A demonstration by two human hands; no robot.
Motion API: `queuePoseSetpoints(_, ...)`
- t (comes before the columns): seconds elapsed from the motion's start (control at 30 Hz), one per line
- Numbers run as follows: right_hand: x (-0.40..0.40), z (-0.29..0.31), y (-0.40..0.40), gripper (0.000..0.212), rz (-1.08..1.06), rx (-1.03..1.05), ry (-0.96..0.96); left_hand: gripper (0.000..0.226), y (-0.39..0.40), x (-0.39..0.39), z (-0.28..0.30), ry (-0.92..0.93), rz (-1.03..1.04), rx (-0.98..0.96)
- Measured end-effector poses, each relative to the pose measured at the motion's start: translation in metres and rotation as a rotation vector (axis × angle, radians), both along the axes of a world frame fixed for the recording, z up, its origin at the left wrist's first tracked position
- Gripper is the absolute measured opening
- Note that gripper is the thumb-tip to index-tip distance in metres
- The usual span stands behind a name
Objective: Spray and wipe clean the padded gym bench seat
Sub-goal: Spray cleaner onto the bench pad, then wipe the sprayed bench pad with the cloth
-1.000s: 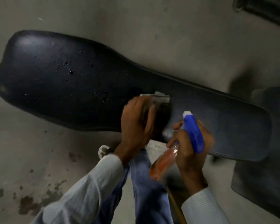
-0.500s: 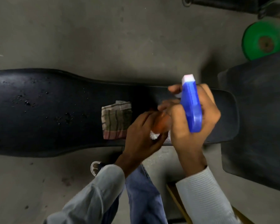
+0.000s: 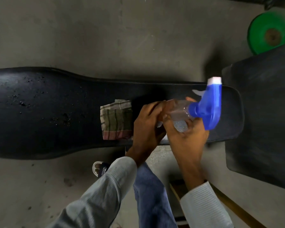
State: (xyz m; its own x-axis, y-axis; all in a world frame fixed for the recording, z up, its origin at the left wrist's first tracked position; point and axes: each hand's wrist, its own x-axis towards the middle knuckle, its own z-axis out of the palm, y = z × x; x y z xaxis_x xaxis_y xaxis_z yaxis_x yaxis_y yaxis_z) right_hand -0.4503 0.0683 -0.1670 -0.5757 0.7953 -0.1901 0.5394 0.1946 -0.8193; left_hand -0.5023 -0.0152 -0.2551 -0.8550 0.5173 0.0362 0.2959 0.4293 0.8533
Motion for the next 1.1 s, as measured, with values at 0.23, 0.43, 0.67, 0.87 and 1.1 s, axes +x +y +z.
queuePoseSetpoints(0.23, 0.004, -0.017, -0.011, 0.060, -0.220, -0.350, 0.138, 0.064, -0.003, -0.005, -0.014, -0.089, -0.014, -0.118)
queuePoseSetpoints(0.43, 0.005, -0.034, -0.016, 0.045, -0.204, -0.308, 0.098, 0.060, -0.012, -0.005, -0.015, -0.101, -0.002, -0.180)
queuePoseSetpoints(0.67, 0.007, -0.071, -0.057, 0.024, -0.060, -0.184, -0.230, 0.049, -0.061, -0.006, -0.010, 0.103, 0.104, -0.138)
queuePoseSetpoints(0.87, -0.016, -0.078, -0.105, 0.037, 0.501, 0.240, -0.112, 0.052, -0.148, -0.009, -0.029, 0.196, 0.326, -0.330)
queuePoseSetpoints(1.1, -0.041, -0.126, -0.132, 0.074, 1.006, 0.622, -0.378, 0.046, -0.211, 0.000, -0.043, 0.126, 0.530, -0.463)
